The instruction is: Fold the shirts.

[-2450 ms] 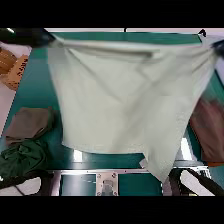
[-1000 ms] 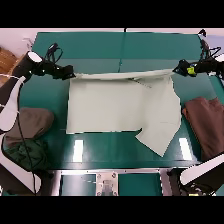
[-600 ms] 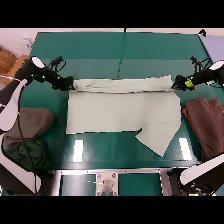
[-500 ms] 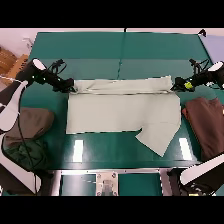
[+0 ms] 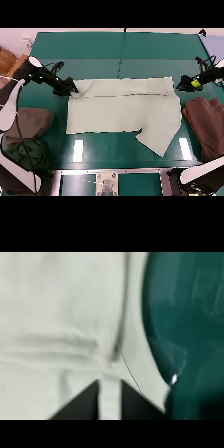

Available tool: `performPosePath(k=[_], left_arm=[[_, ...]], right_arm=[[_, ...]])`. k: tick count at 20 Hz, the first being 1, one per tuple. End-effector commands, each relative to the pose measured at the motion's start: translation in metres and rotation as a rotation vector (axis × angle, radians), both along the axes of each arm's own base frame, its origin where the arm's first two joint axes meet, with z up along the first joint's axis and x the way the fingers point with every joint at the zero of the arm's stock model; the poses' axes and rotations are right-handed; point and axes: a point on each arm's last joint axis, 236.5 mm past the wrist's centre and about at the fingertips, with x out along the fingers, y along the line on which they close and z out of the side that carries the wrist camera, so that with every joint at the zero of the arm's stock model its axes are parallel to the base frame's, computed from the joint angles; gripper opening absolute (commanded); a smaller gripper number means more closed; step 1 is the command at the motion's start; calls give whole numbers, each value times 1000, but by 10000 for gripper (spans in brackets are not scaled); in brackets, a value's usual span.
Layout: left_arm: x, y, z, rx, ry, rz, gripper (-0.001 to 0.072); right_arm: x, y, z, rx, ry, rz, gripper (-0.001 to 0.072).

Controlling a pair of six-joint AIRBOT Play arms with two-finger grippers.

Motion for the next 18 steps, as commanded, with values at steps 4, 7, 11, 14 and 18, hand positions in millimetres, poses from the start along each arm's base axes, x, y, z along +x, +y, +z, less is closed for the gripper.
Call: performPosePath(k=[4,7,11,14,18], left_arm=[[-73,65,43,191,201,17,497],[-101,67,53,232,99,82,496],[-173,53,31,217,65,183,504],[-215,30,7,137,66,276,703],[-240,-20,-21,-19,99,351,703]], right_arm=[[-87,-15,32,-22,165,-94,15],[-146,-4,27,10,190,-167,15],[-212,20,15,37,157,-373,28],[-243,41,-2,55,194,-396,352],[-245,50,-22,90,196,-440,355]])
